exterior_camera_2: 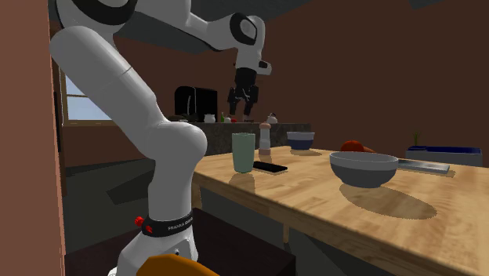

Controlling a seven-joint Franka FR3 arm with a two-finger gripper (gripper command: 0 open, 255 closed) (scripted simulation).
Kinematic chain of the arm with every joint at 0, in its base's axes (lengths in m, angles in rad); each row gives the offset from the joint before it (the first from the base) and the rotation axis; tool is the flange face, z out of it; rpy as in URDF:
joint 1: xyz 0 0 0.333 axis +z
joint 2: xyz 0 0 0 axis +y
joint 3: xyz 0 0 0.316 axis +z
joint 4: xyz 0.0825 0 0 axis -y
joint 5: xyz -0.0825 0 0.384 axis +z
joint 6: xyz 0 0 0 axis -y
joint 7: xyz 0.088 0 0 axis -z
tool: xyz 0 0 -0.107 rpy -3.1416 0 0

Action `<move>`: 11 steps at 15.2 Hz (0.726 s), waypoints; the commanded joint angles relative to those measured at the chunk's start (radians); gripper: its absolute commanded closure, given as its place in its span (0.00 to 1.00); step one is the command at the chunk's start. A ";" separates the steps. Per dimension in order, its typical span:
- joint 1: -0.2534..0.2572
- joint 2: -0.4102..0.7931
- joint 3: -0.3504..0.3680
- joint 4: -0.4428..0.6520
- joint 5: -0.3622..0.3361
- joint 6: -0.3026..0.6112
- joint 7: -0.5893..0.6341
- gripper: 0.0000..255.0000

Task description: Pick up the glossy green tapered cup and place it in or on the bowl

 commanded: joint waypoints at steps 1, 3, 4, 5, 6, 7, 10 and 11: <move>0.000 0.000 0.000 0.000 0.000 0.000 0.000 0.00; 0.015 -0.016 0.032 -0.065 0.003 0.102 0.009 0.00; 0.022 -0.021 0.049 -0.096 0.005 0.154 0.013 0.00; 0.029 -0.023 0.065 -0.126 0.006 0.207 0.018 0.00; 0.037 -0.024 0.082 -0.154 0.007 0.260 0.024 0.00; 0.044 -0.022 0.099 -0.181 0.007 0.314 0.030 0.00; 0.048 -0.020 0.108 -0.218 0.008 0.364 0.032 0.00; 0.048 -0.019 0.108 -0.231 0.009 0.378 0.032 0.00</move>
